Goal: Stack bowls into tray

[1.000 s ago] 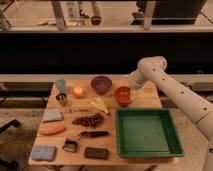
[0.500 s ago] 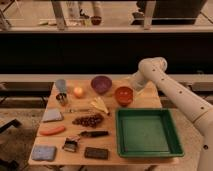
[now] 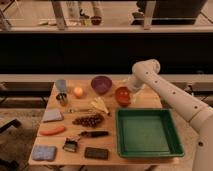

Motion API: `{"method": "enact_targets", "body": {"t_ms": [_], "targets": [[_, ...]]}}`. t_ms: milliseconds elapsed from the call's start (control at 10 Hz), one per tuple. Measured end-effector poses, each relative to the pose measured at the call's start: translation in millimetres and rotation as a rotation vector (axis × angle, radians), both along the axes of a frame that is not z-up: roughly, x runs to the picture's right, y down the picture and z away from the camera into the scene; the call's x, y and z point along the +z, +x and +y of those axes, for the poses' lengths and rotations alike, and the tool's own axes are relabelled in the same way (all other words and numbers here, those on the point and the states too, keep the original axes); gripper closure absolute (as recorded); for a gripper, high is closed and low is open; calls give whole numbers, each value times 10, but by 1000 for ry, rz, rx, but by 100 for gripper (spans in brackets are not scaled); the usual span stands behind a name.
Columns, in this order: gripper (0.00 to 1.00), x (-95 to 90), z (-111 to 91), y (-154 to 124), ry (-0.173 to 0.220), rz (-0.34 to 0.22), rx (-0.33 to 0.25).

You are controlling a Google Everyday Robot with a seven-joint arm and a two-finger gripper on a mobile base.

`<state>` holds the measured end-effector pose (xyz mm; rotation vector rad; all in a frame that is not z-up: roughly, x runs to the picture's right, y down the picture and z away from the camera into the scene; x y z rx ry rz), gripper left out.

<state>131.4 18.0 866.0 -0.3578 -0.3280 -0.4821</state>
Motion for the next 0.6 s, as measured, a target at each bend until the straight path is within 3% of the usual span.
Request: {"method": "enact_targets", "body": {"t_ms": [200, 600], "targets": [[20, -17, 59, -14, 13, 15, -5], [20, 39, 171, 75, 2, 57, -10]]}}
